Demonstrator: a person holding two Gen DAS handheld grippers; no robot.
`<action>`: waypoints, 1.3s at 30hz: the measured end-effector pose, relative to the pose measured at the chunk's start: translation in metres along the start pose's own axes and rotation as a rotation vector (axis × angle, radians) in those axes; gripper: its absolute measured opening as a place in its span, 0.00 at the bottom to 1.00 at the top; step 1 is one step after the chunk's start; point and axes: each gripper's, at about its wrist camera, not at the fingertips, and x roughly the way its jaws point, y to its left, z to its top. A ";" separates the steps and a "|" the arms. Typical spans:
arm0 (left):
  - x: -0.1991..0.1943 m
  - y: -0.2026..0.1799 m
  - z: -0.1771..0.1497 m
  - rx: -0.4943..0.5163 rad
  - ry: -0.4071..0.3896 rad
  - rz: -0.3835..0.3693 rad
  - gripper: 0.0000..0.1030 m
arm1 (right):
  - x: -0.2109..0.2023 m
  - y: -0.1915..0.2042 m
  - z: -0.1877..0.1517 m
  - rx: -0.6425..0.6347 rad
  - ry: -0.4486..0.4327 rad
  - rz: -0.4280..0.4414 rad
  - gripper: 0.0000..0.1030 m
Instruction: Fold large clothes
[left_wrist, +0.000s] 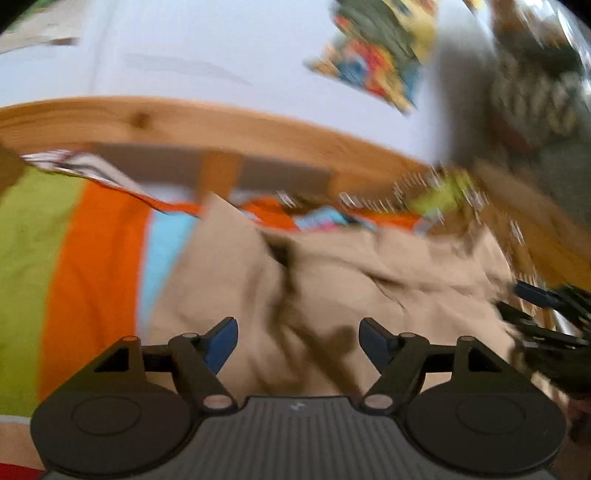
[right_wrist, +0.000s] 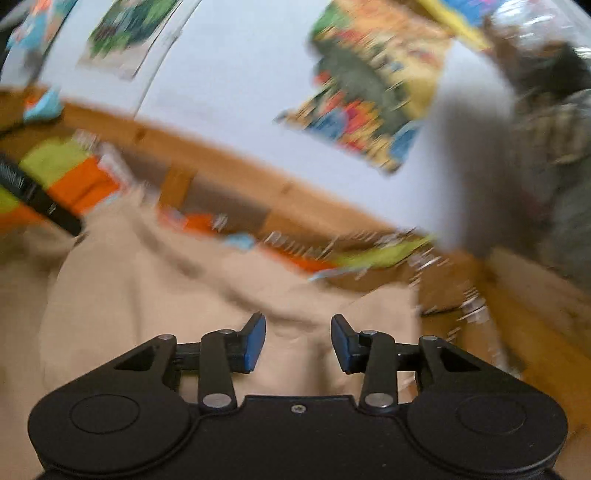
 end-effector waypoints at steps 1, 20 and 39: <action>0.008 -0.009 -0.003 0.036 0.043 0.024 0.75 | 0.009 0.006 -0.004 -0.015 0.038 -0.003 0.39; -0.057 -0.043 -0.026 0.053 0.150 0.069 0.99 | -0.165 -0.009 -0.046 0.159 0.083 0.046 0.92; -0.129 -0.067 -0.088 0.022 0.230 0.045 1.00 | -0.256 0.043 -0.090 -0.106 0.319 0.168 0.99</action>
